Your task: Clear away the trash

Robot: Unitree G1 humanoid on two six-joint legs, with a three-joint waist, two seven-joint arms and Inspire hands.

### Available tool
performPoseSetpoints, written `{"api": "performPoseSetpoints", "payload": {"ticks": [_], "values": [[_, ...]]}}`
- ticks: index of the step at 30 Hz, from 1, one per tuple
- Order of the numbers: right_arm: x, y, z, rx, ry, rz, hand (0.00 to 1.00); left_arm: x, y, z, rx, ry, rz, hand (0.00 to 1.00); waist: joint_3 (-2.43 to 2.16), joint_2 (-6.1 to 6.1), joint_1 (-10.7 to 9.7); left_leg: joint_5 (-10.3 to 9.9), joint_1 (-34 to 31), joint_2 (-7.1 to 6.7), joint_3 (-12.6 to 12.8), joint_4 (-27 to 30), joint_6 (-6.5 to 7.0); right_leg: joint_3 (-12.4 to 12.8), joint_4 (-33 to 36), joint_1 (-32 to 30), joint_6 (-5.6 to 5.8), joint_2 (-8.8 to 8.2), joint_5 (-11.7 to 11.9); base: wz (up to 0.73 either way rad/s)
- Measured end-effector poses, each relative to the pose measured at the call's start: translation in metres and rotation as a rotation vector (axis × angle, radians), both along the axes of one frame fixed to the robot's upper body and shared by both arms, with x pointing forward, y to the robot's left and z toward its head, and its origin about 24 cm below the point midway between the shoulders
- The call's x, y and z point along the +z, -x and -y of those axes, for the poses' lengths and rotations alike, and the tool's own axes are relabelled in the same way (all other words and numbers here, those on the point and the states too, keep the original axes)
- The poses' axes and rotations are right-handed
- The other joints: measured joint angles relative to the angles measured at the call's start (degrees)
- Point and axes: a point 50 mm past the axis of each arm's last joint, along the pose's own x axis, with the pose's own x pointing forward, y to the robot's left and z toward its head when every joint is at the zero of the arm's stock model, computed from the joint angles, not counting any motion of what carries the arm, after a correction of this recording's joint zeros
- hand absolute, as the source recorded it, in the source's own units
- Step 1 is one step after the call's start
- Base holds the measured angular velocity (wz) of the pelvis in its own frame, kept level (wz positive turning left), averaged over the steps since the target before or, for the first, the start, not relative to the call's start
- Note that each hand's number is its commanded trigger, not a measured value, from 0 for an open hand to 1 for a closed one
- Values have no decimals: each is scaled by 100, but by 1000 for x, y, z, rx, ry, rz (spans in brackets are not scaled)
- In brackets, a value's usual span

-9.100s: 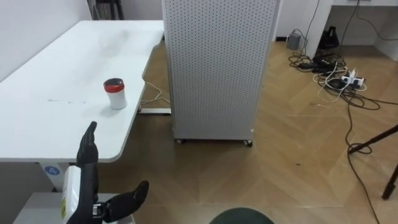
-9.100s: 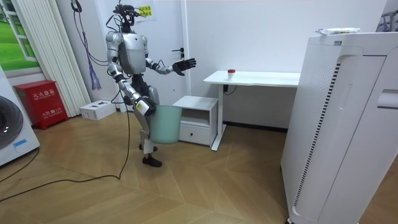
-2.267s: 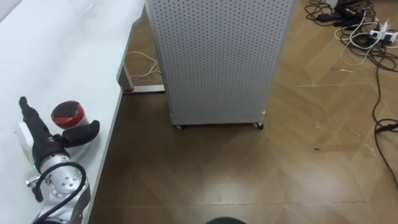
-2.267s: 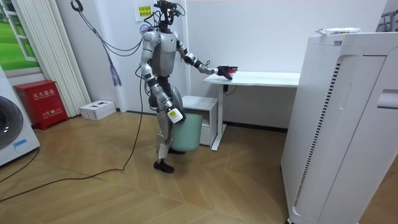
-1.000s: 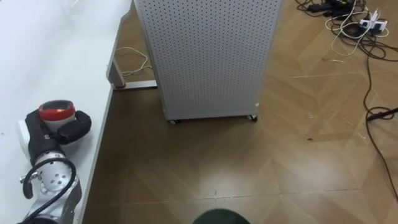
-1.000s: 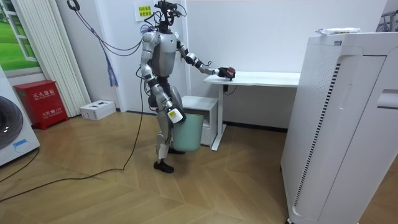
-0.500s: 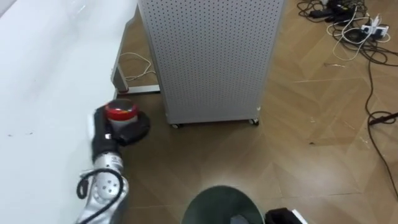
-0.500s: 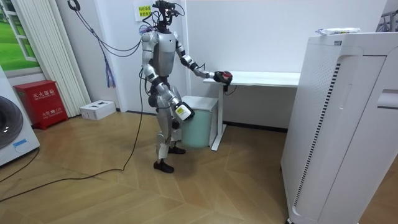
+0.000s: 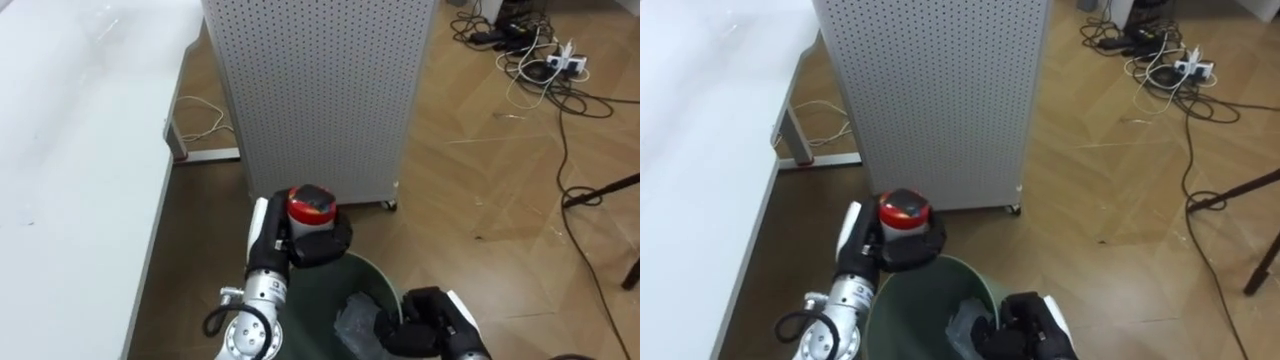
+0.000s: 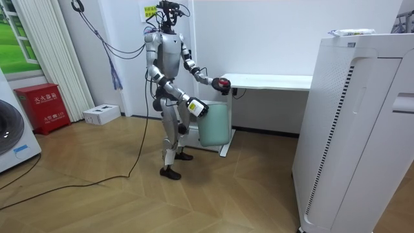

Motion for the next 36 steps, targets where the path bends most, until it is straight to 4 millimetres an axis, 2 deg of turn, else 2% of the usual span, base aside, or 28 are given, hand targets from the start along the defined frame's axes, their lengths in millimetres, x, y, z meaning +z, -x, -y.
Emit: {"api": "performPoseSetpoints", "payload": {"ticks": [9, 14, 22, 32, 33, 34, 35, 36], "values": [[1, -2, -9, -3, -31, 6, 100, -5, 9, 22, -123, 46, -34, 100, 5, -7, 15, 0, 171, 14, 112, 9, 1, 94, -23, 117, -3, 16, 7, -5], [3, -4, -8, -20, -63, 13, 100, -15, 17, 22, -165, -10, -68, 100, 5, -5, 4, 0, 179, 19, 162, 7, 1, 169, -39, 105, 13, 33, 18, -4], [5, -6, -4, -43, -75, 20, 100, -16, 17, 22, -189, -41, -67, 100, 5, 1, 95, 0, 180, 27, 199, 3, 0, 213, -27, 106, 14, 45, 20, -1], [13, -10, -4, -19, -60, 60, 100, -40, 33, 1, -159, -95, -144, 100, 2, 20, 131, -2, 167, 28, 167, -36, 1, 155, -33, 104, 13, 41, 20, 2], [15, -11, -5, -15, -61, 68, 100, -42, 34, 0, -156, -97, -149, 91, 0, 23, 135, -2, 164, 28, 165, -35, 2, 149, -33, 104, 13, 39, 20, 0], [16, -11, -6, -14, -62, 71, 100, -42, 34, 0, -156, -97, -150, 69, -1, 26, 138, -2, 162, 28, 164, -34, 3, 147, -33, 104, 13, 38, 20, 4], [16, -11, -6, -13, -63, 72, 100, -42, 35, 0, -156, -98, -150, 5, -6, 34, 142, -2, 156, 27, 162, -33, 3, 139, -33, 104, 13, 35, 20, 4], [16, -11, -6, -13, -63, 72, 100, -42, 35, 0, -155, -98, -150, 0, -9, 38, 142, -2, 154, 26, 162, -32, 3, 137, -32, 104, 13, 33, 20, 0]]}}
